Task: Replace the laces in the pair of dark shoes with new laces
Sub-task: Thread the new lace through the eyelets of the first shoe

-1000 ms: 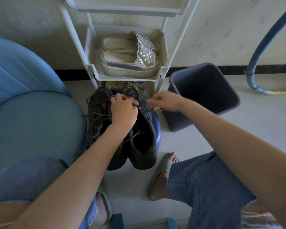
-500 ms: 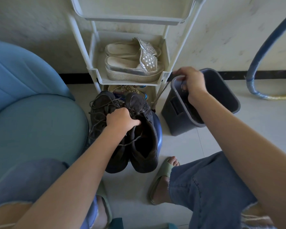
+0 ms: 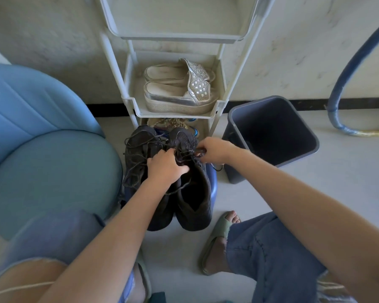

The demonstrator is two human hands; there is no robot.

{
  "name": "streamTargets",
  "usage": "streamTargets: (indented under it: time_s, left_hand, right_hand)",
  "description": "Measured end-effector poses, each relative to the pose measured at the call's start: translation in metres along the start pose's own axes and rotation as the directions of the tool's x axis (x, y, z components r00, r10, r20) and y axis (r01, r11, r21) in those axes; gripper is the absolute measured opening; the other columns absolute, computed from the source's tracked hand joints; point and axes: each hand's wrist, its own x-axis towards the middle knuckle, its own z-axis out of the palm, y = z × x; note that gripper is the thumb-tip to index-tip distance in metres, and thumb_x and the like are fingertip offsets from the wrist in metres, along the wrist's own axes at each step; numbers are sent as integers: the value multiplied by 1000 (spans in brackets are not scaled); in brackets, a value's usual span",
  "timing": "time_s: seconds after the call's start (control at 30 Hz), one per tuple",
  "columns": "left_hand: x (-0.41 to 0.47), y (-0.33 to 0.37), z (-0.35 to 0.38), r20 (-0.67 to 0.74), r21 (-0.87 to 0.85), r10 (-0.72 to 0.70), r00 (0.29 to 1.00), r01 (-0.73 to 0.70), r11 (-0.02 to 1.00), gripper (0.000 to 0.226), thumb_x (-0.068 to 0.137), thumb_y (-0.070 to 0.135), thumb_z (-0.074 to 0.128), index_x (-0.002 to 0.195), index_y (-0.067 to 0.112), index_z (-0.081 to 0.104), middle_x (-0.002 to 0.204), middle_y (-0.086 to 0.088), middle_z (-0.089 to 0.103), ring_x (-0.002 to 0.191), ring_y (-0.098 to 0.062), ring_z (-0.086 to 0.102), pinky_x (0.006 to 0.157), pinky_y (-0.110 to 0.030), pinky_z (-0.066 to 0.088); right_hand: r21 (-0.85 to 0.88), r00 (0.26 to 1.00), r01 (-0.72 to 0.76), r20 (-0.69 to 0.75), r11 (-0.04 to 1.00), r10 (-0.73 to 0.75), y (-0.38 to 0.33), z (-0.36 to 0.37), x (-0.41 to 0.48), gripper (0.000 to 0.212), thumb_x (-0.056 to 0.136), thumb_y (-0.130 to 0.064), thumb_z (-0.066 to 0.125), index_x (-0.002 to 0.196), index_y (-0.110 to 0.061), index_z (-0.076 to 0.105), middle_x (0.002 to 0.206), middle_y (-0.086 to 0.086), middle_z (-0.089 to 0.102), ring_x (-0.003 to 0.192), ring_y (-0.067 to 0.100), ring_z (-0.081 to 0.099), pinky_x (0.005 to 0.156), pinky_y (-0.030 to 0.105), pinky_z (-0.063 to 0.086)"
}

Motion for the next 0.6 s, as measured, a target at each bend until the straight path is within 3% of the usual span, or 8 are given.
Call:
streamTargets:
  time_s: [0.07, 0.13, 0.23, 0.47, 0.6]
  left_hand:
    - [-1, -1, 1, -1, 1, 11, 1000, -11, 1000, 56, 83, 49, 60, 128, 18, 50, 125, -8, 53, 120, -29, 46, 102, -42, 31]
    - [-2, -2, 0, 2, -3, 15, 1000, -15, 1000, 56, 83, 48, 60, 129, 17, 49, 126, -8, 53, 121, -29, 46, 102, -42, 31]
    - [-3, -4, -1, -14, -53, 26, 1000, -26, 998, 52, 84, 45, 61, 127, 18, 52, 125, -6, 54, 120, -27, 47, 102, -40, 30]
    - [-5, -7, 2, -39, -112, 31, 999, -35, 993, 57, 87, 32, 58, 140, 16, 42, 130, -3, 53, 124, -23, 45, 106, -40, 27]
    - [-5, -7, 4, -54, -92, 36, 998, -41, 995, 57, 89, 33, 57, 141, 16, 41, 130, -3, 53, 125, -23, 44, 107, -40, 28]
  right_hand:
    - [-100, 997, -23, -74, 995, 15, -4, 5, 2, 9, 84, -18, 60, 92, -13, 61, 95, 5, 62, 91, 27, 60, 72, 34, 47]
    - [-136, 998, -14, -63, 991, 6, -4, 7, 1, 11, 87, -19, 57, 97, -15, 61, 101, 5, 62, 94, 27, 59, 72, 33, 44]
    - [-128, 992, -123, -47, 984, 118, 3, -2, -4, 21, 88, -20, 57, 108, -14, 62, 105, 4, 63, 98, 26, 59, 78, 34, 46]
    - [-327, 903, -429, -178, 842, 391, 29, -26, -29, 23, 94, -17, 47, 114, -11, 57, 82, 2, 50, 80, 23, 51, 73, 32, 38]
    - [-280, 898, -439, -151, 853, 413, 40, -27, -40, 27, 91, -14, 56, 117, -7, 58, 85, 5, 54, 76, 22, 52, 74, 33, 41]
